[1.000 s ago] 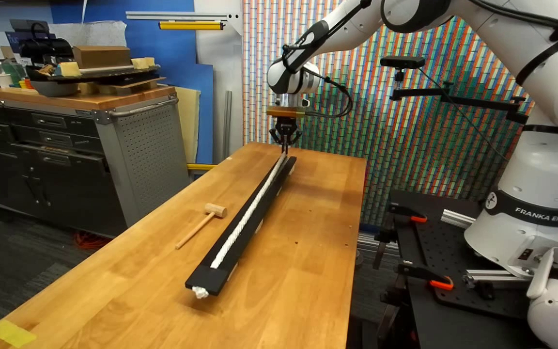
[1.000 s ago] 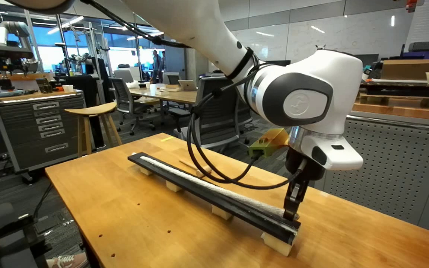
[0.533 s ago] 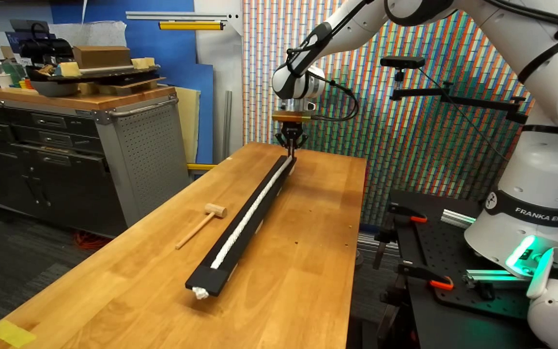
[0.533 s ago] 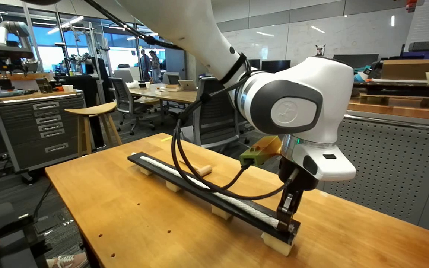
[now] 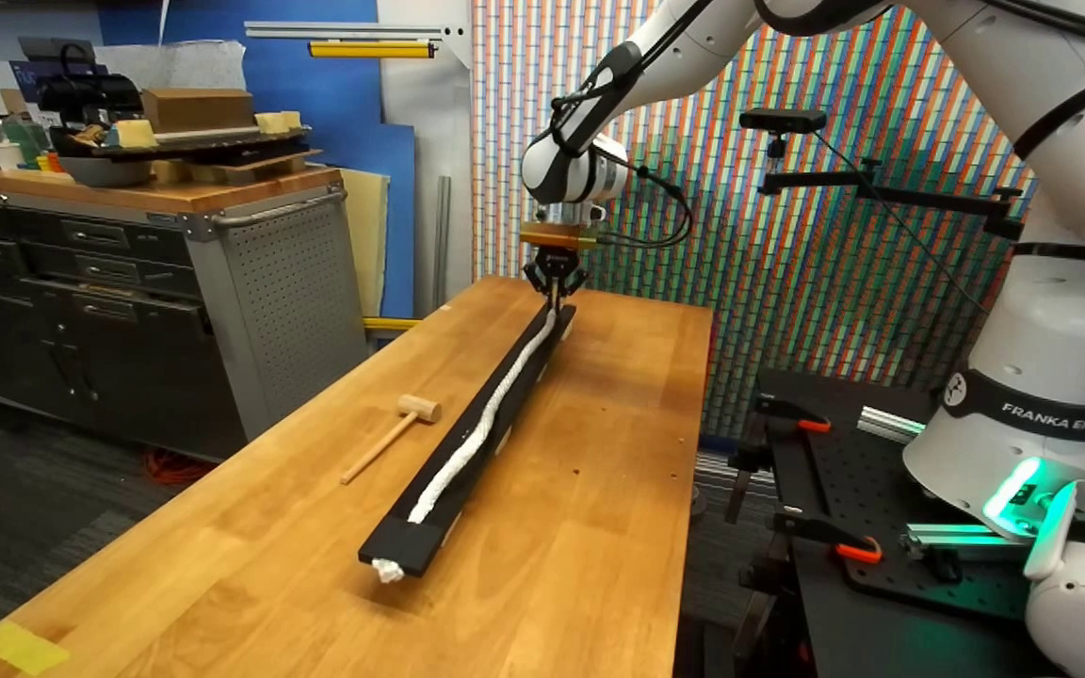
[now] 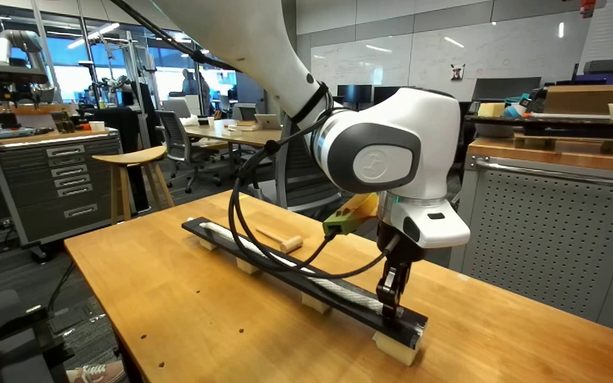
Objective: Pick up the white rope and arrange it neatly on the board
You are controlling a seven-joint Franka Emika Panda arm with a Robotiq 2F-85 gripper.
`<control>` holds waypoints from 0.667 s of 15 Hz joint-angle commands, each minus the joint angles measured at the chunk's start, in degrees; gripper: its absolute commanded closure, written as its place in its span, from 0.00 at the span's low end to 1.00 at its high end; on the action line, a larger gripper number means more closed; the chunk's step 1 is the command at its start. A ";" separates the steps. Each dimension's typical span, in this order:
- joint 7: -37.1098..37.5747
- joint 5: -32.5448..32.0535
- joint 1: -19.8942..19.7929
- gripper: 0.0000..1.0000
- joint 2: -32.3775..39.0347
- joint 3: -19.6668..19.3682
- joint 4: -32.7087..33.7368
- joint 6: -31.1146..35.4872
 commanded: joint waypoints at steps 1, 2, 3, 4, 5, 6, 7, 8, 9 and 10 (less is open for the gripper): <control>1.19 1.73 2.85 0.97 -3.30 -0.36 -6.04 4.92; 1.86 1.97 3.32 0.97 -3.39 -0.40 -6.67 6.16; 2.32 2.24 3.66 0.97 -3.87 -0.32 -7.52 6.86; 0.11 2.38 0.28 0.97 -3.11 -0.93 -3.08 3.63; 0.08 2.70 -0.17 0.97 -3.35 -1.11 -2.94 3.53; 0.03 3.13 -0.98 0.97 -3.47 -1.48 -2.12 2.89; 0.11 3.56 -1.82 0.97 -3.36 -1.83 -1.35 2.98; 0.25 3.92 -2.77 0.97 -3.31 -2.11 -0.53 2.68; 0.25 4.55 -3.82 0.97 -3.27 -2.14 0.04 2.47; 0.45 5.21 -4.47 0.97 -3.29 -2.10 0.61 1.66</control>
